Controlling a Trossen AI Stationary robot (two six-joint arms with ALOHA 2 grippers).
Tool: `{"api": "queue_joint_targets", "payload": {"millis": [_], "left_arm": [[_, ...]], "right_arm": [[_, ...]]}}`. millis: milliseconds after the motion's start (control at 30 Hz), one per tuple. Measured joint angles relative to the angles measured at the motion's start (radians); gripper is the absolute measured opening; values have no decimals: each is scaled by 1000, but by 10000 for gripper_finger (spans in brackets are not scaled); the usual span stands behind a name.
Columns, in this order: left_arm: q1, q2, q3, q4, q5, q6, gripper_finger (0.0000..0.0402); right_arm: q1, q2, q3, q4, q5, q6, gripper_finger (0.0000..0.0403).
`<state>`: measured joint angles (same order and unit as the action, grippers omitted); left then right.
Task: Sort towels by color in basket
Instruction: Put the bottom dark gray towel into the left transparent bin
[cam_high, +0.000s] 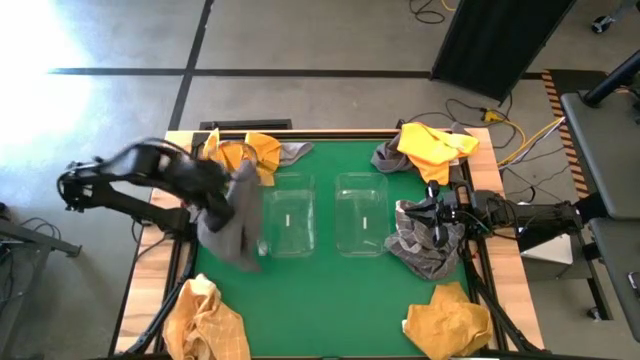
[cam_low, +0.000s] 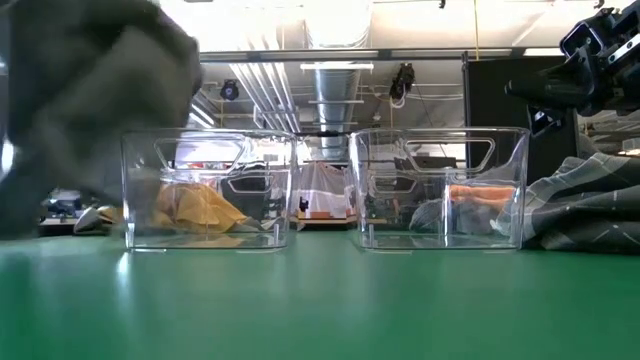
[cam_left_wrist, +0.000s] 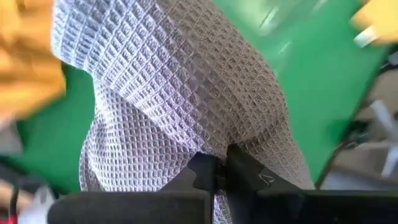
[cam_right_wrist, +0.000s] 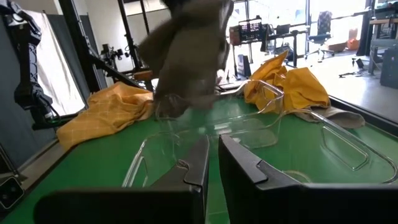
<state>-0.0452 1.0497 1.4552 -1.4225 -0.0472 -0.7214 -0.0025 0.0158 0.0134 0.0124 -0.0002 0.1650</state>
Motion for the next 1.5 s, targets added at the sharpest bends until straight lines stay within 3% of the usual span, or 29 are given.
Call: {"api": "queue_joint_targets", "payload": {"millis": [200,400,500,700,933,1200,1333,1500], "left_arm": [[0,4,193,158,-122,97,2],[0,31,210,462,-127,175,1],[0,61,202,536,-140,191,1],[0,149,198,382,-218,171,1],[0,287,196,191,-268,0,1],[0,437,197,50,-234,-286,1],[0,514,197,-6,-157,-383,1],[9,614,197,112,-77,-393,1]], "right_arm": [[0,0,0,0,0,0,29],[0,0,0,0,2,0,29],[0,0,0,5,23,-5,29],[0,0,0,5,25,0,29],[0,0,0,5,26,0,29],[0,0,0,15,26,17,29],[0,0,0,33,26,237,29],[0,0,0,36,26,459,29]]}}
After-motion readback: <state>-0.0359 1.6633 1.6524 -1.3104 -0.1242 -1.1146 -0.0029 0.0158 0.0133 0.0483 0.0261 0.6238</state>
